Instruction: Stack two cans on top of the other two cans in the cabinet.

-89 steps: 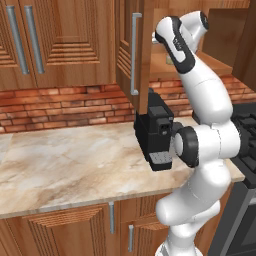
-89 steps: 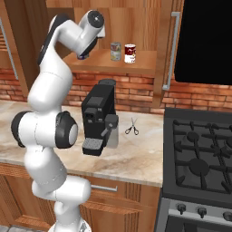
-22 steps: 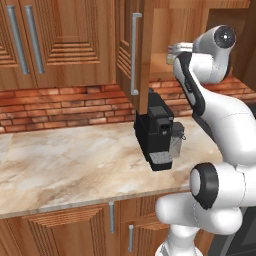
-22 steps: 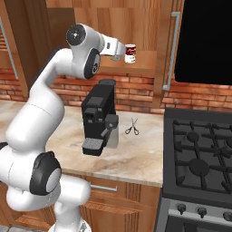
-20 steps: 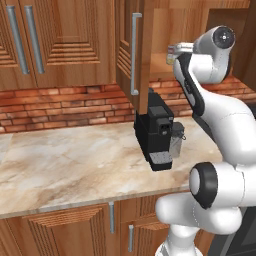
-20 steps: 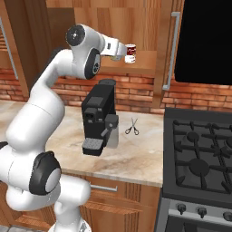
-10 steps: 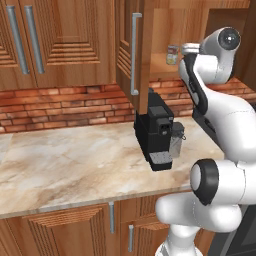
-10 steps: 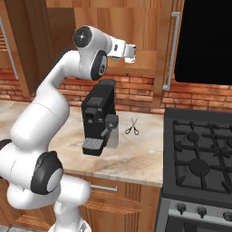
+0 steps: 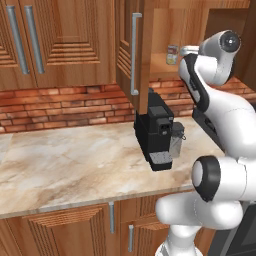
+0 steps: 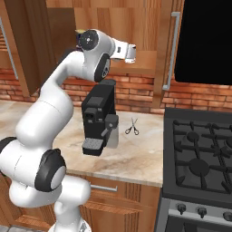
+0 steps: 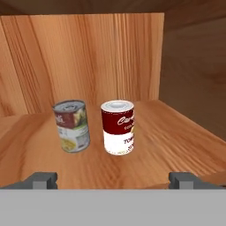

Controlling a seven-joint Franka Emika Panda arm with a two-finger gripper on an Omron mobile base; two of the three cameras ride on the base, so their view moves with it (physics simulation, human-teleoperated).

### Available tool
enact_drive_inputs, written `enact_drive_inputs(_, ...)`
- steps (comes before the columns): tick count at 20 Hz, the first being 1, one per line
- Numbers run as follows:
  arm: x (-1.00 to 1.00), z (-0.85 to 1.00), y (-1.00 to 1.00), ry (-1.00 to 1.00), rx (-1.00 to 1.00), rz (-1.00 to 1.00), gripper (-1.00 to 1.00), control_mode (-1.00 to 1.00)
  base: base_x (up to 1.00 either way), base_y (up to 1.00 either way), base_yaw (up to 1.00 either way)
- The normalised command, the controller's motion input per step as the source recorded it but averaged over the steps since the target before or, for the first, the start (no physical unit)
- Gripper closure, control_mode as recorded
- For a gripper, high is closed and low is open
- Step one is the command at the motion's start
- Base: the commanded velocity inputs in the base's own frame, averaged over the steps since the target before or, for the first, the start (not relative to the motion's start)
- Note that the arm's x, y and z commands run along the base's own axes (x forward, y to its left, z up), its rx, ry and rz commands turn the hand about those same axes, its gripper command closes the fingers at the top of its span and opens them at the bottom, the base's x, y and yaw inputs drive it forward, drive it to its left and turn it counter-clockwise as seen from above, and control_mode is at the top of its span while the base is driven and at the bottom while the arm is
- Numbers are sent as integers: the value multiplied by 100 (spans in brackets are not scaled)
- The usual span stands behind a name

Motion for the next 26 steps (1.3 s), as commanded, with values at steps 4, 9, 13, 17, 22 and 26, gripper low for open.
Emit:
enact_drive_inputs(4,7,0,-16,0,0,5,-100,-100,0,0,0)
enact_drive_inputs(9,2,0,-28,0,0,0,-100,-100,0,0,0)
enact_drive_inputs(13,7,0,-12,0,0,0,-100,-100,0,0,0)
enact_drive_inputs(17,3,0,0,-2,-2,0,-100,-100,0,0,0)
enact_drive_inputs(22,6,0,0,-2,-3,1,-100,-100,0,0,0)
enact_drive_inputs(26,9,-7,0,-4,-2,2,-100,-100,0,0,0)
